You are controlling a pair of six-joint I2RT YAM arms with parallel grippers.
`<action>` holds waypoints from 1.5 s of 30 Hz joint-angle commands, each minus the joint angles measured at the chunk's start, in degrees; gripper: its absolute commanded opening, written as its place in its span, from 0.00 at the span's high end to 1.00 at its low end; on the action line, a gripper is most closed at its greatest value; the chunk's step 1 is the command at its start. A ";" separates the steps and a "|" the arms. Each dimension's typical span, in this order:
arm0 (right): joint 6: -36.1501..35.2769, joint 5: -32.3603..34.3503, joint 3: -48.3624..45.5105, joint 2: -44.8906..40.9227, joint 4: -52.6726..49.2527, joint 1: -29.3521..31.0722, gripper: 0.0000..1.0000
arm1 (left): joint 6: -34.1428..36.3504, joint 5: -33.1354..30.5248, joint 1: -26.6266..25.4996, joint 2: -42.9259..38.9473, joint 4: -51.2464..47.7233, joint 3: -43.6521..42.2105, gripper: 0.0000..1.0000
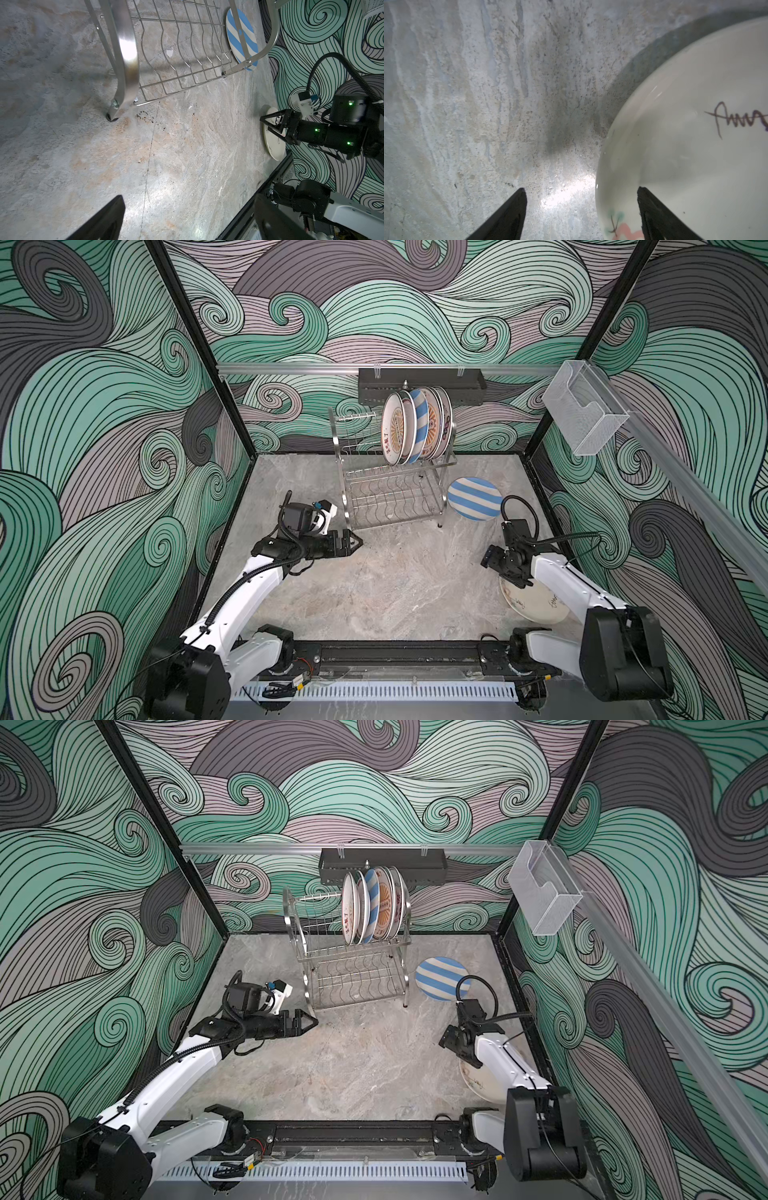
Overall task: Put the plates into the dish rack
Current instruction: 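Lower the right gripper onto the edge of the cream flower-painted plate, then drag the cream flower plate with the right gripper toward the left gripper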
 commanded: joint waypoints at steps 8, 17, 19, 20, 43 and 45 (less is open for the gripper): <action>-2.43 -2.68 1.01 4.81 0.14 -0.41 0.15 | 0.92 -0.61 -0.40 -0.42 -1.29 1.88 0.01; -5.07 -10.86 3.20 8.73 1.33 -0.33 0.12 | 0.62 -0.71 -0.37 -0.59 -1.10 1.80 0.01; -5.09 -13.82 2.76 9.11 2.66 0.09 0.12 | 0.63 -0.73 -0.39 -0.70 -1.07 1.74 0.01; -5.14 -14.94 2.33 9.02 3.67 0.47 0.12 | 0.63 -0.75 -0.36 -0.76 -1.02 1.73 0.01; -0.05 -29.59 5.80 18.74 18.59 23.85 0.06 | -2.06 0.70 -1.14 -0.77 1.43 -1.33 0.01; 0.50 -30.41 6.61 20.10 19.43 26.30 0.06 | -2.25 0.62 -1.40 -1.19 1.39 -1.67 0.01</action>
